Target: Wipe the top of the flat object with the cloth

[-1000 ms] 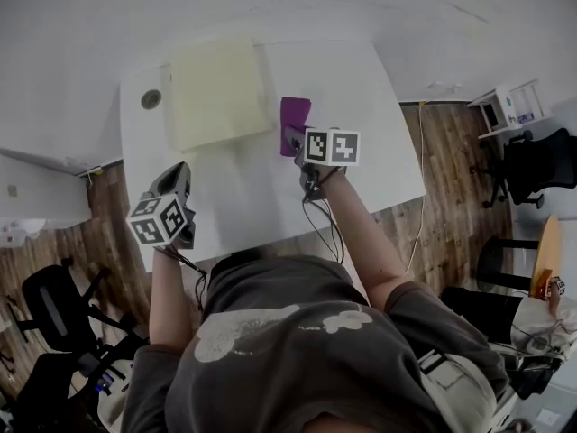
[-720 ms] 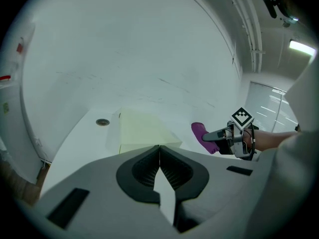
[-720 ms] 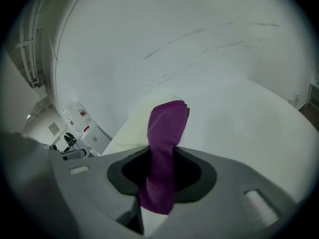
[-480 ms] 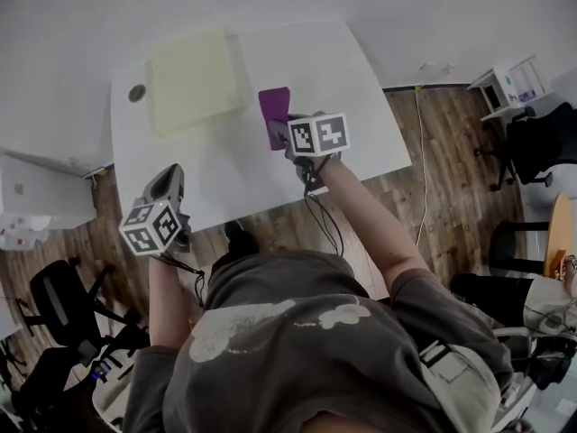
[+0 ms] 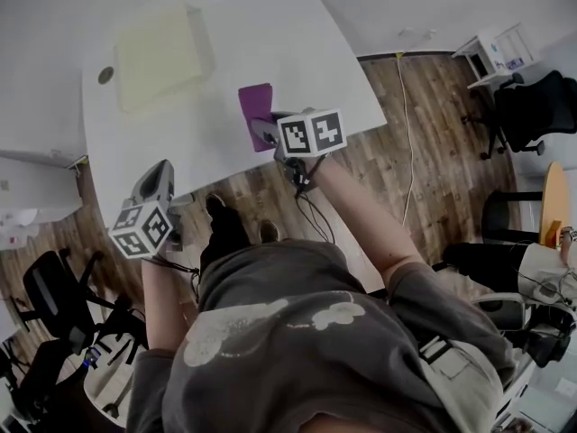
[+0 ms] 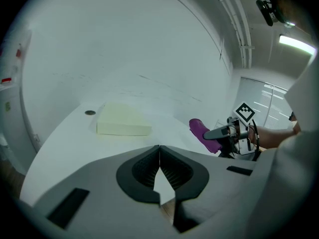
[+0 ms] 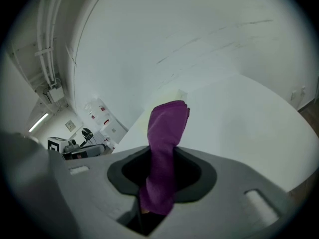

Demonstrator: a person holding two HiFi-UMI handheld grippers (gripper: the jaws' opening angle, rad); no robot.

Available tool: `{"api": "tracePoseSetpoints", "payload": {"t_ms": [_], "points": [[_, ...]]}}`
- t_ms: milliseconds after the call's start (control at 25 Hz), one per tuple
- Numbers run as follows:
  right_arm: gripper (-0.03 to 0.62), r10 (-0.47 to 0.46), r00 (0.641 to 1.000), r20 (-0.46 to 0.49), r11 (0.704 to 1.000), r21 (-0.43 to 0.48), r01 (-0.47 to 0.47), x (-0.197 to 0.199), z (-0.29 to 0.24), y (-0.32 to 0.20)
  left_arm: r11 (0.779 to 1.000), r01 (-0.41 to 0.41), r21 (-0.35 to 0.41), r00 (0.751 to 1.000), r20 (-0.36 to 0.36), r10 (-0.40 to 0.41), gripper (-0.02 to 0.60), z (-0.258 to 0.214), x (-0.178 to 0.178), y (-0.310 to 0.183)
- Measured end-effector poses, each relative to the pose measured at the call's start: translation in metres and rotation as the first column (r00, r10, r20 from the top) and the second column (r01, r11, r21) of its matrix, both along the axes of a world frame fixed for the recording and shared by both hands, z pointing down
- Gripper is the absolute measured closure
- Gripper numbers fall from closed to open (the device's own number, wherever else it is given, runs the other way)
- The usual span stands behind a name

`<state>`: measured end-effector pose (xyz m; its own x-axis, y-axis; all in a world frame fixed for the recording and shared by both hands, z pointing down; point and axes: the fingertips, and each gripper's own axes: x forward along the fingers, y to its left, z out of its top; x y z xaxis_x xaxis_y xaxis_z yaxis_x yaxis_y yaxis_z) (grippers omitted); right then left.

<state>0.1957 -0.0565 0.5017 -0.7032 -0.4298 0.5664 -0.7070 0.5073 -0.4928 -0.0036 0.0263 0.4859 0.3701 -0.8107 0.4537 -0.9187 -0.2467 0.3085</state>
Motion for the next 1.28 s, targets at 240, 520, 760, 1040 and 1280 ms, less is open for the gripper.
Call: {"api": "tracePoseSetpoints", "payload": {"t_ms": [240, 520, 760, 1040, 1280], "points": [[0.475, -0.022, 1.0, 0.006, 1.0, 0.013, 0.021, -0.011, 0.002, 0.022, 1.0, 0.016, 0.006, 1.0, -0.011, -0.016, 0.586, -0.001, 0.004, 0.021], [0.476, -0.02, 1.0, -0.025, 0.999, 0.034, 0.02, -0.025, 0.001, 0.041, 1.0, -0.004, 0.017, 0.999, -0.036, 0.005, 0.586, 0.001, -0.004, 0.039], [0.476, 0.002, 1.0, -0.027, 0.998, 0.055, -0.001, -0.046, -0.009, 0.074, 0.999, -0.026, 0.024, 0.998, -0.055, 0.027, 0.586, -0.004, -0.015, 0.066], [0.476, 0.016, 0.999, -0.039, 0.996, 0.089, -0.012, -0.077, -0.018, 0.121, 0.997, -0.073, 0.019, 0.994, -0.078, 0.075, 0.586, 0.0, -0.031, 0.108], [0.476, 0.056, 0.997, -0.048, 0.993, 0.108, -0.051, -0.076, -0.029, 0.15, 0.994, -0.103, 0.034, 0.991, -0.083, 0.105, 0.586, -0.008, -0.034, 0.134]]}}
